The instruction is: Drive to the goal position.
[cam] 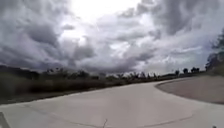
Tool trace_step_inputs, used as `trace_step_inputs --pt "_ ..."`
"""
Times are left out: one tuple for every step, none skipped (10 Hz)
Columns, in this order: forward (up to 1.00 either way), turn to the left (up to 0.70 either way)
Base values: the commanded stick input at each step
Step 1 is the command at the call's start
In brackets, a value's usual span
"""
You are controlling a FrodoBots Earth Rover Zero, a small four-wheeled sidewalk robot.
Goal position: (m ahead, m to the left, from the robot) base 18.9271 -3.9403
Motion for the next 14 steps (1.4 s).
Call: trace_step_inputs --pt "0.85 0.0" --pt "0.85 0.0" --pt "0.85 0.0" --pt "0.85 0.0" --pt "0.85 0.0" --pt "0.85 -0.32" --pt "0.85 -0.21" --pt "0.85 -0.11" --pt "0.85 -0.25" --pt "0.85 -0.33" --pt "0.85 -0.08" --pt "0.85 -0.09" --pt "0.85 -0.31" --pt "0.85 -0.34"
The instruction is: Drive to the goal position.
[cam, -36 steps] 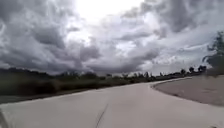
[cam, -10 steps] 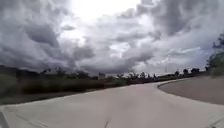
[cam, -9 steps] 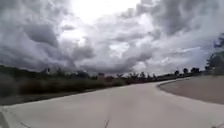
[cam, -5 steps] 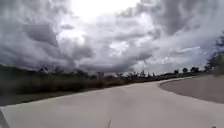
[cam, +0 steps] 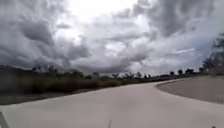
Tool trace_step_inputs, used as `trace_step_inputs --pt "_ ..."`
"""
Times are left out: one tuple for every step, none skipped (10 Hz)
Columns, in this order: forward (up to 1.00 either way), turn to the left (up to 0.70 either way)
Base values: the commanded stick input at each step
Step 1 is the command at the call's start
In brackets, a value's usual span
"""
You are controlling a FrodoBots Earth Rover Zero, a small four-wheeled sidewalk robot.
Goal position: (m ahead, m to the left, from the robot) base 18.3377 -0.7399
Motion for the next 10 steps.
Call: trace_step_inputs --pt "0.85 -0.26" --pt "0.85 -0.14" --pt "0.85 -0.1" --pt "0.85 -0.06" --pt "0.85 -0.06" --pt "0.85 -0.22" --pt "0.85 -0.26" --pt "0.85 -0.09" --pt "0.85 0.0" --pt "0.85 0.0"
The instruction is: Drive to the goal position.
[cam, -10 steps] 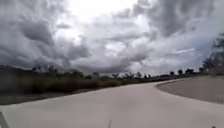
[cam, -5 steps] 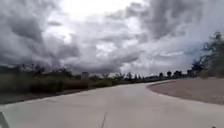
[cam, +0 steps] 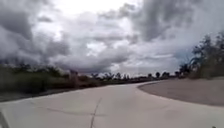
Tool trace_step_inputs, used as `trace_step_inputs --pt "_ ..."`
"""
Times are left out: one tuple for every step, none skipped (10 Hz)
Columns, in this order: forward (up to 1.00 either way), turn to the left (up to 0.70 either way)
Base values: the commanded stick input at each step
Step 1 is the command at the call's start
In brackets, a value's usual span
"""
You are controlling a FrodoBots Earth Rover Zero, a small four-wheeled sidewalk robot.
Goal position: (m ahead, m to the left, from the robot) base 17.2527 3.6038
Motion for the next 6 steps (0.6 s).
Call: trace_step_inputs --pt "0.85 0.0" --pt "0.85 0.0" --pt "0.85 0.0" --pt "0.85 0.0" --pt "0.85 0.0" --pt "0.85 0.0"
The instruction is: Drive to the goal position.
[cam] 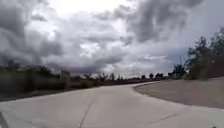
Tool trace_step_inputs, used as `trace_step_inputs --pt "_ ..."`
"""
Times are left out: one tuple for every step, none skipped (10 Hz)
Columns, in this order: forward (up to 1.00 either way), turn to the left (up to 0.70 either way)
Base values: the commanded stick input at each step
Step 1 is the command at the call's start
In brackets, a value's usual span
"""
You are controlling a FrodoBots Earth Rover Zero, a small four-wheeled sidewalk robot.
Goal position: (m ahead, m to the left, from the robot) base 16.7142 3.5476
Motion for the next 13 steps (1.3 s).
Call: trace_step_inputs --pt "0.85 0.0" --pt "0.85 0.0" --pt "0.85 0.0" --pt "0.85 0.0" --pt "0.85 0.0" --pt "0.85 0.0" --pt "0.85 0.0" --pt "0.85 0.0" --pt "0.85 0.0" --pt "0.85 0.0" --pt "0.85 0.0" --pt "0.85 0.0" --pt "0.85 0.0"
